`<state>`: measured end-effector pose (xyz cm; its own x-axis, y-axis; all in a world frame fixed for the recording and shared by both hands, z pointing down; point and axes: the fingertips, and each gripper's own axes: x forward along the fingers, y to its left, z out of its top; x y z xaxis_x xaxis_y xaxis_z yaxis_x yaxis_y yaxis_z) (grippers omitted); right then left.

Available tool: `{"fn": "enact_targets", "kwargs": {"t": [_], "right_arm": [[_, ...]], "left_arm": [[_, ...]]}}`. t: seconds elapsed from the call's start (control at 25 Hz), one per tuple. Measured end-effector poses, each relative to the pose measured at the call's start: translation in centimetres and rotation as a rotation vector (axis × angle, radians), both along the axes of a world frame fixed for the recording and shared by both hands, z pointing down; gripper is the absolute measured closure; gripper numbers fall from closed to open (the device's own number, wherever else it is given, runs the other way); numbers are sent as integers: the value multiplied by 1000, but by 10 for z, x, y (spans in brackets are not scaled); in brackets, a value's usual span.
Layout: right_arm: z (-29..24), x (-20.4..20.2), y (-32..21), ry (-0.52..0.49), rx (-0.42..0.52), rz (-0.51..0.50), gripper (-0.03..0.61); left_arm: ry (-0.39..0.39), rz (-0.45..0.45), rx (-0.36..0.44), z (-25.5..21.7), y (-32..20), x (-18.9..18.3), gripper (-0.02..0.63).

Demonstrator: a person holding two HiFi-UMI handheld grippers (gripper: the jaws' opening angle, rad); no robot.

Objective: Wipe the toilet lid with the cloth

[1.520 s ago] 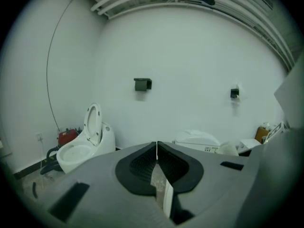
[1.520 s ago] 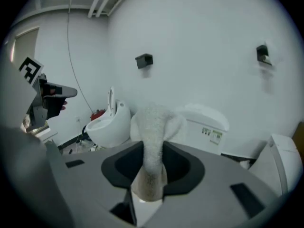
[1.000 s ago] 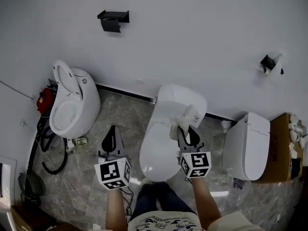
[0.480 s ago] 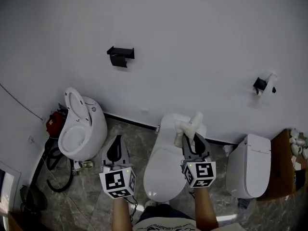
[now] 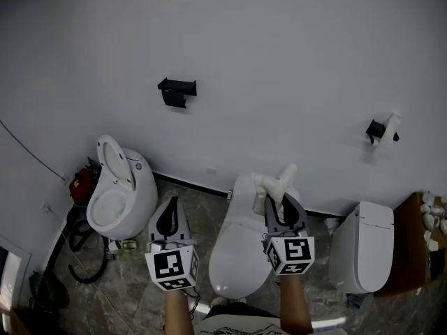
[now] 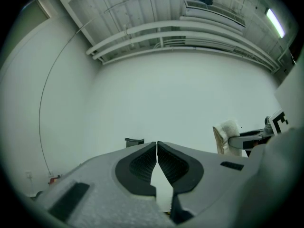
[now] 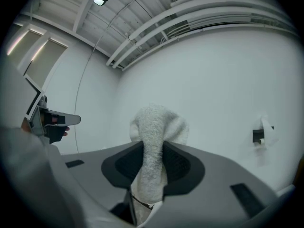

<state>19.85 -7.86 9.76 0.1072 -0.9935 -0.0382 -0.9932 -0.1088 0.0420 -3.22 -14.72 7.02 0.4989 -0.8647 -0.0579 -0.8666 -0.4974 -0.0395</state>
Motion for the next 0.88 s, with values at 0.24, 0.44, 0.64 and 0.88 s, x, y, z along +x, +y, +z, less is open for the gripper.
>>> {"fn": "enact_targets", "kwargs": {"t": [0.24,0.44,0.64,0.88], "right_arm": [[-2,1,-4,-27,7,-12,468],[-2,1,-4,-24,7,-15,468],[-1,2,-5,-23,1,-14,468],[0,2,-6,-21,-3,-16,468]], "left_arm": [[0,-2,9,-3,-1,1,600],[1,-5,12,-4,-1,1,600],[3,-5,14,-5,-1,1,600],[-1,-6,10,-3,-2,1,600]]}}
